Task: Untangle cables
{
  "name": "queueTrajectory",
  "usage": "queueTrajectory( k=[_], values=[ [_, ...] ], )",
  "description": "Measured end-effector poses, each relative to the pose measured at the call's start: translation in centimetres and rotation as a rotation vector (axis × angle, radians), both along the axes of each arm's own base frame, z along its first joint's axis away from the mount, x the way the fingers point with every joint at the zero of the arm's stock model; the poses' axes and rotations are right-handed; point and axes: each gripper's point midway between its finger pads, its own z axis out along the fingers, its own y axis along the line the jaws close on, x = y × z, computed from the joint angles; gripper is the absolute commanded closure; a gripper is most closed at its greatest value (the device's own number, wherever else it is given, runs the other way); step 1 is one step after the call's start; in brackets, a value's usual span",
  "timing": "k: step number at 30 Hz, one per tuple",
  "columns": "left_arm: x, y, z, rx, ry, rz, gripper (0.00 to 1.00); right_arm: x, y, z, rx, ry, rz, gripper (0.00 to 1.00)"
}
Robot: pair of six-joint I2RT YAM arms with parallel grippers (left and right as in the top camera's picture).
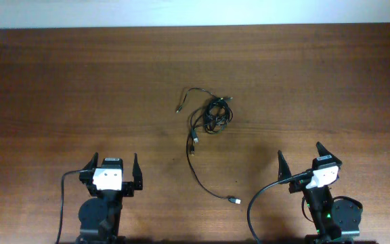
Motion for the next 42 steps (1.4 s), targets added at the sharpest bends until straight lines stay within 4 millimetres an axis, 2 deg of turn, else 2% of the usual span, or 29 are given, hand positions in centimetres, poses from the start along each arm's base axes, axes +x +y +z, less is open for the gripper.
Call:
queueTrajectory(
  k=[20, 32, 39, 42],
  values=[
    [0.0, 0.0, 0.0, 0.000, 0.000, 0.000, 0.01, 0.0, 0.0, 0.0, 0.000, 0.000, 0.000, 0.01],
    [0.2, -0.4, 1.0, -0.007, -0.041, -0.022, 0.01, 0.0, 0.0, 0.0, 0.000, 0.000, 0.001, 0.01],
    [0.4, -1.0, 0.6, -0.013, -0.001, -0.056, 0.01, -0.3, 1.0, 0.1, 0.003, -0.002, 0.062, 0.01],
    [0.8, -1.1, 1.7, -0.013, 0.009, -0.060, 0.01, -0.4, 1.3, 0.1, 0.004, 0.001, 0.080, 0.01]
  ],
)
